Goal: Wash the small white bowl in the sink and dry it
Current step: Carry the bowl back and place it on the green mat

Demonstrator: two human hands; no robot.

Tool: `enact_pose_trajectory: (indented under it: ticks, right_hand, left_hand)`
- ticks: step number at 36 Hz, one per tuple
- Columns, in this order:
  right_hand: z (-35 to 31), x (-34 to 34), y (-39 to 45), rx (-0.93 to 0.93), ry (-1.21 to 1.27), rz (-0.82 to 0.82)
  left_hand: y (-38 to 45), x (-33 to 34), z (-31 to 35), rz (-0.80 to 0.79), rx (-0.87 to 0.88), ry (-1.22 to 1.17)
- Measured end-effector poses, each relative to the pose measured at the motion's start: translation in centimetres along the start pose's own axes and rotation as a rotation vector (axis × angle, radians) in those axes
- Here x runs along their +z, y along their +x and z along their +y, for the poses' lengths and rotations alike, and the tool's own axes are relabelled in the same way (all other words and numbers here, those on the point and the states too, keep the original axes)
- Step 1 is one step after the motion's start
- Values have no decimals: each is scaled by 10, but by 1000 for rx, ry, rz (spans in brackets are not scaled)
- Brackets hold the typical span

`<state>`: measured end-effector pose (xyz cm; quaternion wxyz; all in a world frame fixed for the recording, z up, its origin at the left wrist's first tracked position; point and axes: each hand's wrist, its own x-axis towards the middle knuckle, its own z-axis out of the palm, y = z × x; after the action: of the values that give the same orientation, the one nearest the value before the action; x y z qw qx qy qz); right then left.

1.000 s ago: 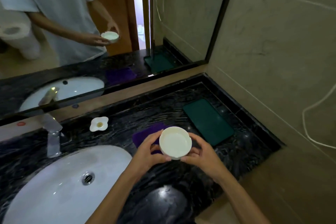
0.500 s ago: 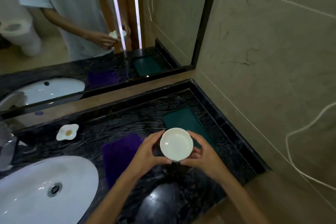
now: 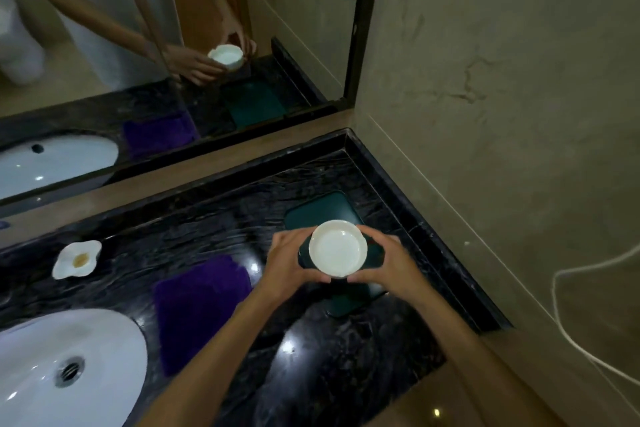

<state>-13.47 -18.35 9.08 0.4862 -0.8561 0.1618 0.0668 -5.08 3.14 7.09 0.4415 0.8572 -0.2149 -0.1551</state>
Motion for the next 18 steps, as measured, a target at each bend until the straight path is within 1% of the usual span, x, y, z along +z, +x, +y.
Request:
enact_pose_trajectory:
  ticks: [8, 18]
  right_hand:
    - [19, 4, 44, 84, -22, -37]
    - [54, 21, 76, 174, -76, -76]
  left_hand:
    - [38, 15, -23, -10, -26, 74]
    - [66, 34, -46, -82, -98, 226]
